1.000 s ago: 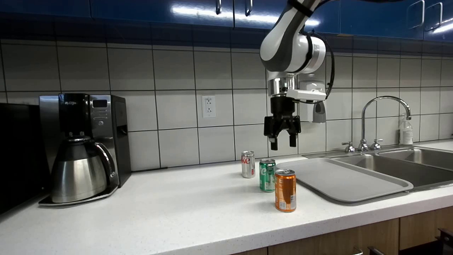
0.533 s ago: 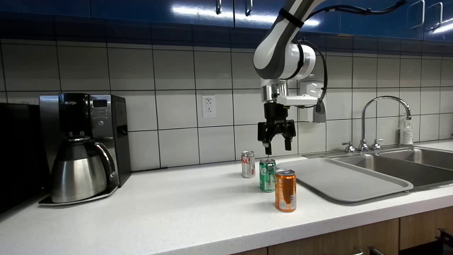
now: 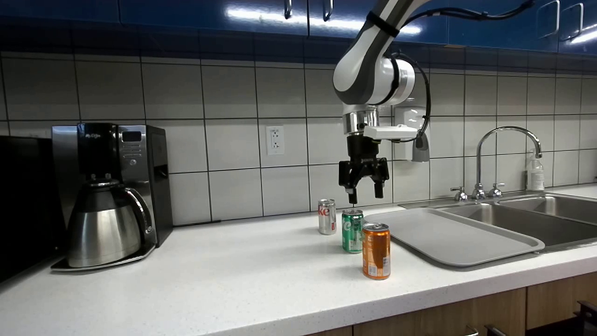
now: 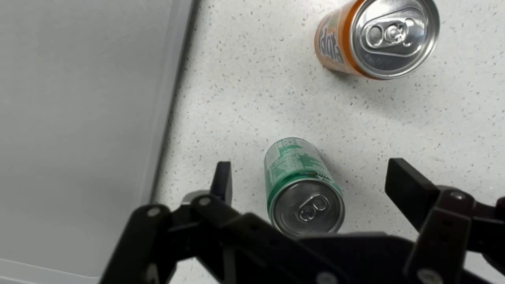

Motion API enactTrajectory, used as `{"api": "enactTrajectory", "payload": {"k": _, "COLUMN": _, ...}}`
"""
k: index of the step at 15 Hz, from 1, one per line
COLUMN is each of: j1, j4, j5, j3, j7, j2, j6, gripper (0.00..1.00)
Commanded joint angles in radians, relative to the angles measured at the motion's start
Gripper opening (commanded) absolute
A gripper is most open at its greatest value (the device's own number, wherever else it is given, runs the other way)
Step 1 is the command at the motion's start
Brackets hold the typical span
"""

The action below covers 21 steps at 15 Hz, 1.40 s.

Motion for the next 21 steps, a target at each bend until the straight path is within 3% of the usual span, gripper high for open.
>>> {"api": "enactTrajectory", "payload": {"k": 1, "j1": -0.004, "j4": 0.008, "j5": -0.036, "j3": 0.008, "j7": 0.039, "j2": 0.008, "j6": -0.008, "gripper": 1.0}}
{"api": "enactTrajectory", "payload": {"k": 11, "j1": -0.002, "j4": 0.069, "j5": -0.109, "j3": 0.004, "j7": 0.033, "j2": 0.11, "j6": 0.042, "gripper": 1.0}}
{"api": "enactTrajectory", "payload": {"k": 21, "j1": 0.01, "j4": 0.179, "j5": -0.093, "j3": 0.023, "j7": -0.013, "j2": 0.225, "j6": 0.061, "gripper": 1.0}}
